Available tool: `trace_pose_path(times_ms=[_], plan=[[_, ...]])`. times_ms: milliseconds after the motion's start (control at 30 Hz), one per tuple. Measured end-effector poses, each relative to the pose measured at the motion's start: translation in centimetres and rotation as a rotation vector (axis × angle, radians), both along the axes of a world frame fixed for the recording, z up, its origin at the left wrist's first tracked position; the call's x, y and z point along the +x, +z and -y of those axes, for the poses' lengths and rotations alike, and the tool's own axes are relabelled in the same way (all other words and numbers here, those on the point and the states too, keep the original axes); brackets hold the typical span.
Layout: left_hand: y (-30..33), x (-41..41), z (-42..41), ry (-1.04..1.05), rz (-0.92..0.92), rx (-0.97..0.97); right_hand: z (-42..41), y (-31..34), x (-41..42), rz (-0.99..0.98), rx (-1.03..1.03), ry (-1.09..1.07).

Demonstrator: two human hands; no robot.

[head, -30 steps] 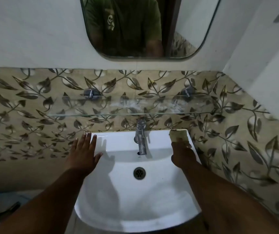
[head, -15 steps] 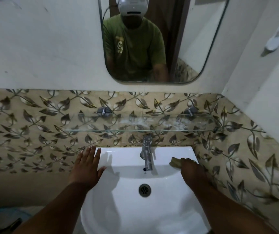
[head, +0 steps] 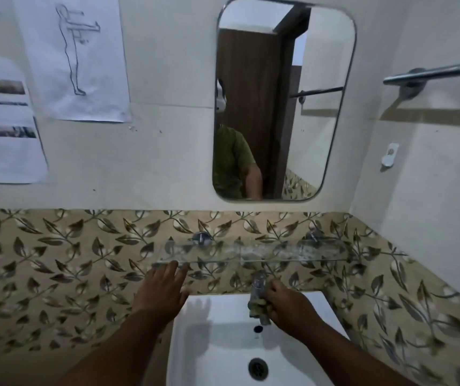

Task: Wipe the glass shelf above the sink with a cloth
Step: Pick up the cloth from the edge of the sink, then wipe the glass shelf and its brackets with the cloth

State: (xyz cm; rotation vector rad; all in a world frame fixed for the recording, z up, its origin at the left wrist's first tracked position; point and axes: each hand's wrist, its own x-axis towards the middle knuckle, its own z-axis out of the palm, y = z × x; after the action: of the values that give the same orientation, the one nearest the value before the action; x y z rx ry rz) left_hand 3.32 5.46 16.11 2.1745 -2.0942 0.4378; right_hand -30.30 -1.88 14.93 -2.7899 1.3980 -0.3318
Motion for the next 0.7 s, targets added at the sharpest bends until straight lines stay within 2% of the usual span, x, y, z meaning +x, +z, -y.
trace_pose_path(times_ms=[67,267,433,533,633,700], plan=[[1.1,0.1,0.3,0.003,0.021,-0.021,-0.8,2.6,1.9,0.078,-0.032,0.041],[2.2,-1.0,2.7,0.015,-0.053,0.002,-0.2,9.8,7.3,0.417,0.169,0.0],[1.3,-1.4,5.4,0.024,-0.042,0.055,2.6,13.5,12.2,0.55,0.102,-0.087],[0.5,-1.8,6.0,0.05,-0.101,0.044,3.9,13.2,14.5,0.47,0.178,-0.077],[0.1,-1.8,6.6,0.06,-0.131,0.015,3.8,10.6,15.9,0.238,0.35,-0.032],[-0.7,-1.2,7.2,0.056,-0.14,0.011,3.7,8.8,16.8,0.137,0.265,-0.038]])
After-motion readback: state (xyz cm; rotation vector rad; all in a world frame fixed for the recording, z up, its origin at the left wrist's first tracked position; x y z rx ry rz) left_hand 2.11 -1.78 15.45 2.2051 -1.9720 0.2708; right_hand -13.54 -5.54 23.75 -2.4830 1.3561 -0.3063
